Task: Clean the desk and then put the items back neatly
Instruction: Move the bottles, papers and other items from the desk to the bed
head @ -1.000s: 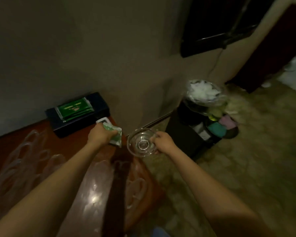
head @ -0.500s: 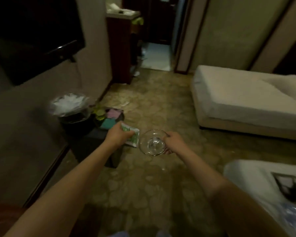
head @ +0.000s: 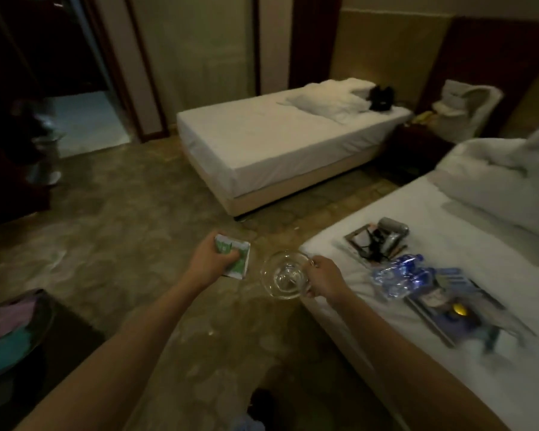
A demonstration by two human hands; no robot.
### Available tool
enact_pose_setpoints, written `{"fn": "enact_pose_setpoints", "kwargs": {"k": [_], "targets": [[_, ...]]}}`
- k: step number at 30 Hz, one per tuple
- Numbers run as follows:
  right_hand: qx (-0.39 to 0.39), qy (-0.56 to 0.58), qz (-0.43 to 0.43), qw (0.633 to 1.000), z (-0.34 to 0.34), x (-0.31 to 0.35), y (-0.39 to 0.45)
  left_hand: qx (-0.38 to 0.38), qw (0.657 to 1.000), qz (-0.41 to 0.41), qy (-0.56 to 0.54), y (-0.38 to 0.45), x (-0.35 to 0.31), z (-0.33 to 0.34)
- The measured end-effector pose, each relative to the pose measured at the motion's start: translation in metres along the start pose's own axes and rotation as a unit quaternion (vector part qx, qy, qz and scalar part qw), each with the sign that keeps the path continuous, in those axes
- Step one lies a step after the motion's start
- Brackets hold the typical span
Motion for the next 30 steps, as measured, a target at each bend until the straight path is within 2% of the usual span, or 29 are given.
{"fn": "enact_pose_setpoints", "kwargs": {"k": [8, 11, 16, 19, 23, 27, 30], "targets": [[-0.114, 0.012, 0.080, 0.990, -0.080, -0.026, 0.087, 0.124, 0.990, 0.055, 0.025, 0.137, -0.042, 0.096], [-0.152, 0.075, 0.132, 0.977, -0.111, -0.050, 0.096, 0.188, 0.979, 0.057, 0.051, 0.170, -0.050, 0.149], [-0.219, 0.132, 0.198, 0.946, -0.171, -0.104, 0.098, 0.291, 0.947, 0.075, 0.111, 0.199, -0.075, 0.255], [-0.249, 0.152, 0.237, 0.927, -0.211, -0.139, 0.101, 0.321, 0.931, 0.086, 0.148, 0.209, -0.094, 0.324], [-0.300, 0.203, 0.285, 0.887, -0.282, -0.198, 0.111, 0.393, 0.897, 0.100, 0.174, 0.217, -0.124, 0.437], [-0.337, 0.209, 0.319, 0.861, -0.354, -0.255, 0.140, 0.415, 0.878, 0.101, 0.214, 0.233, -0.146, 0.532], [-0.336, 0.222, 0.336, 0.851, -0.397, -0.280, 0.170, 0.418, 0.879, 0.061, 0.221, 0.245, -0.158, 0.577]]}}
Point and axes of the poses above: each hand's wrist, its own y-axis towards the middle knuckle, its own z-axis out of the palm, x = y × z, the point moved 5 cm from there along y, towards the middle knuckle, and after that the axes turned 2 degrees about y, right-handed, at the moved point
